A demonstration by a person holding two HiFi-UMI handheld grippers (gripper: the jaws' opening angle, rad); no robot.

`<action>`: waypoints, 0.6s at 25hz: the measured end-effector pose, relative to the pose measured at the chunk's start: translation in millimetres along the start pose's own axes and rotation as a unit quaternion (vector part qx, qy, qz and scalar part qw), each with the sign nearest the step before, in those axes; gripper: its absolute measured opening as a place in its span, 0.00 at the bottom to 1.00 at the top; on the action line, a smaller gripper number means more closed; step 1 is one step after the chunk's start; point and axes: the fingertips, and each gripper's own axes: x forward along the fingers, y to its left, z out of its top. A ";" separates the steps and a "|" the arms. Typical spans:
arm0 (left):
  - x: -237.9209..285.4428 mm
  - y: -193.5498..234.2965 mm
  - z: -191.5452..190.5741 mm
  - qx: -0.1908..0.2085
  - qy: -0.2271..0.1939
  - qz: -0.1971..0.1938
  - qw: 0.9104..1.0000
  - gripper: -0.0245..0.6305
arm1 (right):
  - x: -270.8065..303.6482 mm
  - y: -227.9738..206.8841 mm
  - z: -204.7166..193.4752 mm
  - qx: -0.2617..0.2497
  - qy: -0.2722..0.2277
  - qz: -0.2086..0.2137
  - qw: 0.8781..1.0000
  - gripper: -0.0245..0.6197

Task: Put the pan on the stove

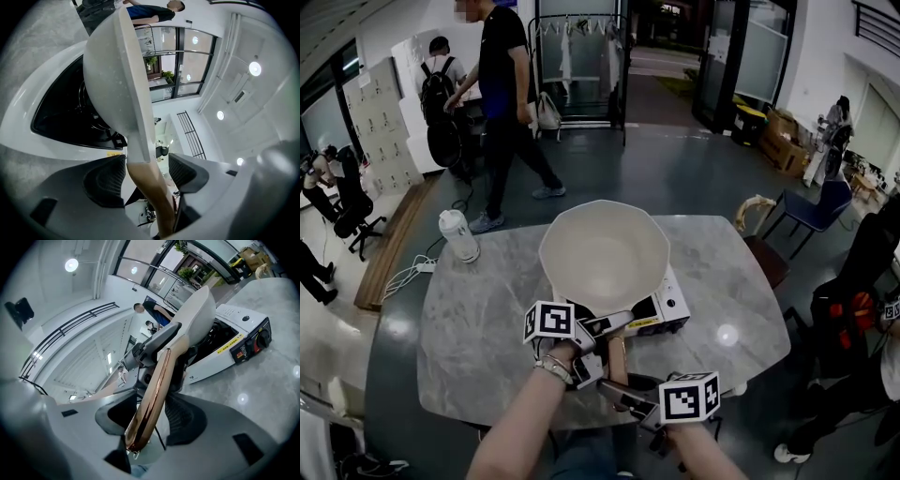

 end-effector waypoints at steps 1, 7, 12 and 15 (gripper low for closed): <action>-0.9 -0.5 -0.6 -0.002 -0.001 -0.001 1.000 0.48 | 0.0 0.3 -0.3 -0.001 0.000 0.001 1.000 0.33; -7.4 -5.2 0.9 -0.007 -0.014 -0.008 1.000 0.54 | 0.3 1.2 -0.9 0.009 -0.006 0.010 1.000 0.49; -13.2 -7.5 1.6 -0.008 -0.030 -0.003 1.000 0.57 | -0.9 2.5 -2.7 0.013 -0.005 0.018 1.000 0.52; -18.3 -8.8 3.5 -0.004 -0.045 0.002 0.999 0.57 | -3.5 5.0 -0.2 0.009 -0.007 0.019 1.000 0.52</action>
